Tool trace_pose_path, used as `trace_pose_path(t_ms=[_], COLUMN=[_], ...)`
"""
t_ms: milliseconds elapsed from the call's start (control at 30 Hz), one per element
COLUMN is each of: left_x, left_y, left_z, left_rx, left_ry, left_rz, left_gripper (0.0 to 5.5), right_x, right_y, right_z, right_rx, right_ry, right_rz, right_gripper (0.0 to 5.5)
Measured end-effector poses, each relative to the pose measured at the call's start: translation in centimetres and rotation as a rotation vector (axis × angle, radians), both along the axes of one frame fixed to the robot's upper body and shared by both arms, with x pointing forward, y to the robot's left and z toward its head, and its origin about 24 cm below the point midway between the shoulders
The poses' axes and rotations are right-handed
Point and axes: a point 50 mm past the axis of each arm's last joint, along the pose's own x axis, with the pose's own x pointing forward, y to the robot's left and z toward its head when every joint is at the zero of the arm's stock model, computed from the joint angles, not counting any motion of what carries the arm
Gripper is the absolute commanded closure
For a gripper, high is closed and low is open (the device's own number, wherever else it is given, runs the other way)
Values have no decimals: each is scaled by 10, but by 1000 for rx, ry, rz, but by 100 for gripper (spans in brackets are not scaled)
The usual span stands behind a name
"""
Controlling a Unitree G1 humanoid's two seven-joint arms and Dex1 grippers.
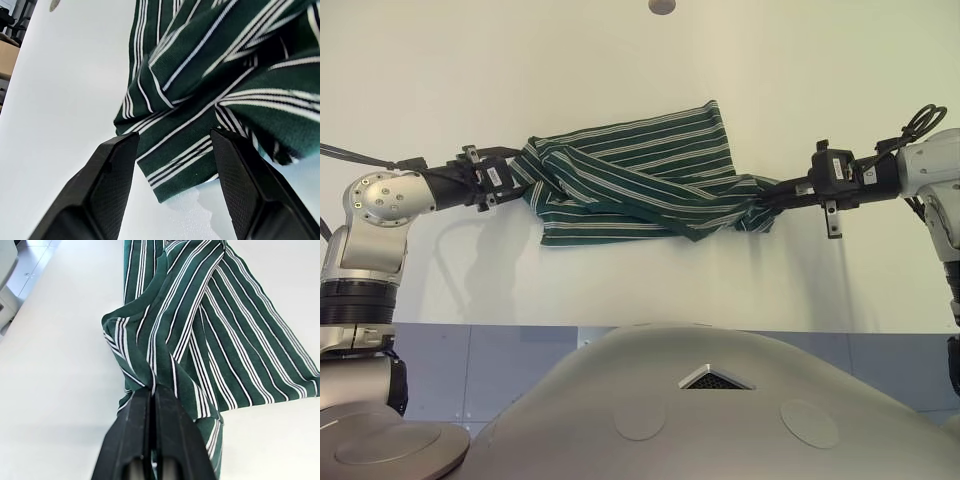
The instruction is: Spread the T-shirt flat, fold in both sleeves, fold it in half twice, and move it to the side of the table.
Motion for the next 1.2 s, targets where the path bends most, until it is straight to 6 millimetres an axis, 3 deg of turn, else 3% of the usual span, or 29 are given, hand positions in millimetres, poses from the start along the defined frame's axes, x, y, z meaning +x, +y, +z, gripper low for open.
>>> trace_pose_path(t_ms=[100, 367, 833, 933, 1000, 1100, 1200], left_x=[8, 11, 16, 16, 17, 12, 4], left_y=[-6, -12, -22, -24, -26, -21, -14], left_z=[3, -6, -12, -11, 4, 44, 85], left_rx=[-15, -28, -50, -66, -163, -373, -545], left_ry=[-79, -68, -57, -62, -64, -34, -29], left_rz=[-20, -37, -68, -71, -49, 0, 43], left_gripper=[286, 286, 542, 549, 549, 549, 549], right_x=[1, 0, -1, -1, 0, 8, 20], right_y=[1, 6, 10, 11, 3, -16, -18], right_z=[-2, -7, -10, -9, 3, 43, 74], right_rx=[6, -1, 4, 8, 40, 53, 136], right_ry=[1, 2, -1, 13, 64, 90, 65], right_rz=[-5, 8, 14, 10, -28, -80, -102], right_gripper=[548, 548, 550, 550, 550, 550, 550])
